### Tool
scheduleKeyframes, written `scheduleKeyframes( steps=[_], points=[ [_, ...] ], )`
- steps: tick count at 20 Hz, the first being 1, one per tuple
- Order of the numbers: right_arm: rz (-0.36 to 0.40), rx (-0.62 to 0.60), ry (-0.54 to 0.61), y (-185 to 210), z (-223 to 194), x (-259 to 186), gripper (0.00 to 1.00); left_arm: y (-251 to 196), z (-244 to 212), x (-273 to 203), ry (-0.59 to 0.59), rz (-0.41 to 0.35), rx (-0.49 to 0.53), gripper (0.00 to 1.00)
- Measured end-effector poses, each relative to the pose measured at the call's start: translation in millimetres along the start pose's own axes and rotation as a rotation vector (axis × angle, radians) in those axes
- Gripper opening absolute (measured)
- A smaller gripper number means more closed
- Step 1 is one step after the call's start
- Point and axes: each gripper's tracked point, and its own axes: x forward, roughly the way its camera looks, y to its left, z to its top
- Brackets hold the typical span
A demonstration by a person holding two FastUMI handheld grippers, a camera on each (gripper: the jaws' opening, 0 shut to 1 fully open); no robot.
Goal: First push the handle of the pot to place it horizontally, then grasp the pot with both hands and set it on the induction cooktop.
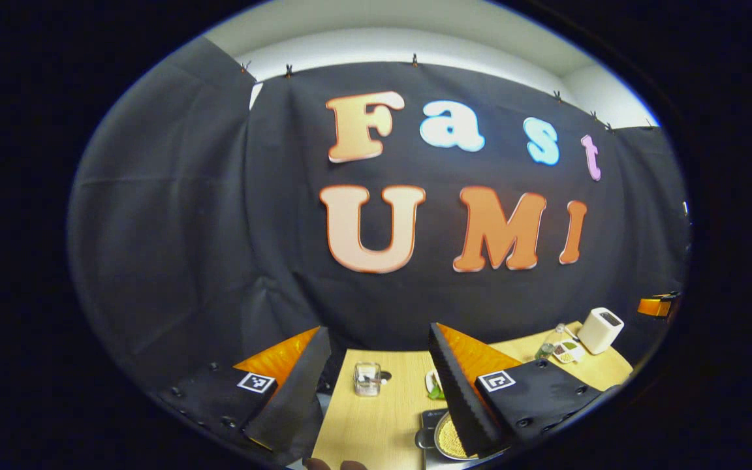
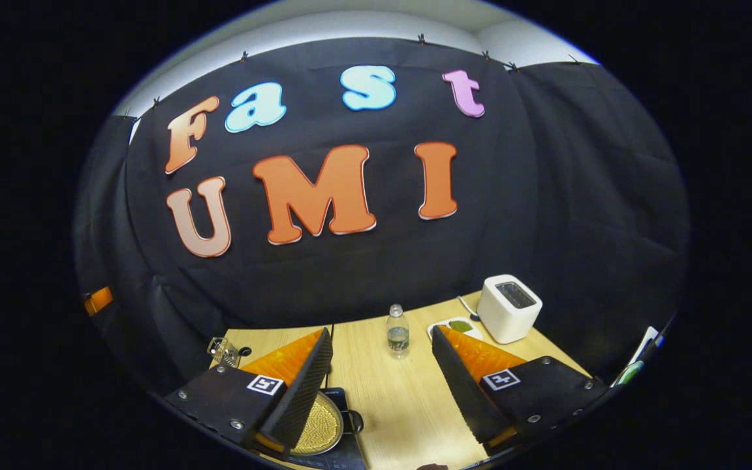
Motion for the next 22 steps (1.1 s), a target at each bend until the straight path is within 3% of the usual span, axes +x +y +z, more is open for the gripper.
scheduleKeyframes(
  steps=[3, 8, 13, 22],
  points=[
    [-0.013, -0.010, -0.086, -5, 30, -22, 0.95, 4, 51, -25, -0.098, -0.027, -0.072, 0.97],
    [-0.042, -0.035, -0.184, -15, 60, -57, 0.95, 32, 90, -62, -0.227, 0.067, -0.009, 0.97],
    [-0.085, -0.048, -0.241, -32, 72, -81, 0.95, 29, 88, -71, -0.226, 0.050, -0.033, 0.97],
    [-0.136, -0.025, -0.237, -61, 65, -79, 0.95, 24, 79, -65, -0.197, 0.042, -0.014, 0.97]
  ],
)
